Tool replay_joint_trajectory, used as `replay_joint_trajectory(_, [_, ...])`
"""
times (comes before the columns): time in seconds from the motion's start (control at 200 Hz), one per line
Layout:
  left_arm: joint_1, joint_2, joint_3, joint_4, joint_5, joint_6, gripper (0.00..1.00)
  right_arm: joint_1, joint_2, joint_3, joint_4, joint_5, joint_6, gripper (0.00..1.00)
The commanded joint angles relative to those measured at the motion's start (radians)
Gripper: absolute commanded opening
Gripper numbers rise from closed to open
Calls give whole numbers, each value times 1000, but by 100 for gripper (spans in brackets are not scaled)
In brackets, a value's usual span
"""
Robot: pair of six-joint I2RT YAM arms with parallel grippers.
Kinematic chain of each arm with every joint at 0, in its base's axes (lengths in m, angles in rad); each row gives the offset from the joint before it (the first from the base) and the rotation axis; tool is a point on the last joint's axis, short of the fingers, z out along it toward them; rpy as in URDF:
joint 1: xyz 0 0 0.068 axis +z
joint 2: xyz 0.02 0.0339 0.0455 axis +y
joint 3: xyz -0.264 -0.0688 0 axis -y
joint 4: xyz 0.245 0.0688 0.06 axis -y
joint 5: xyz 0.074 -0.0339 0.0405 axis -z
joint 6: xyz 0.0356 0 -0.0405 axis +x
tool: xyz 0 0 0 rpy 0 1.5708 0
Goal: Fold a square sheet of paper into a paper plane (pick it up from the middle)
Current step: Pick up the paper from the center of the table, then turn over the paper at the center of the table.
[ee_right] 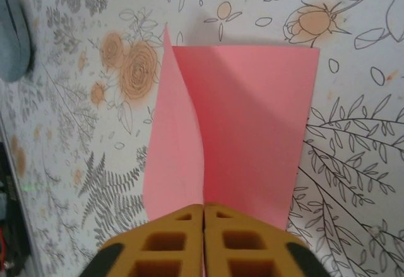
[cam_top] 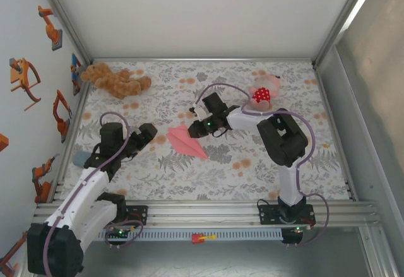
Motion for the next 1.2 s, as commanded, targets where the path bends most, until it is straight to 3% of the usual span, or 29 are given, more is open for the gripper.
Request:
replay_joint_trajectory(0.0, [-11, 16, 15, 25, 69, 11, 95, -2, -33, 31, 9, -38, -6, 0])
replay_joint_trajectory(0.205, [-70, 26, 35, 145, 126, -28, 95, -25, -188, -37, 174, -41, 121, 0])
replay_joint_trajectory(0.436, [-152, 91, 39, 406, 164, -113, 93, -54, -292, -104, 430, -120, 387, 0])
replay_joint_trajectory(0.621, [-196, 180, 94, 531, 204, -121, 84, -54, -330, -118, 529, -150, 529, 0])
replay_joint_trajectory(0.861, [-231, 287, 162, 619, 255, -105, 64, -54, -347, -128, 619, -192, 639, 0])
replay_joint_trajectory(1.197, [-242, 307, 165, 690, 295, -83, 53, -58, -352, -137, 718, -225, 738, 0])
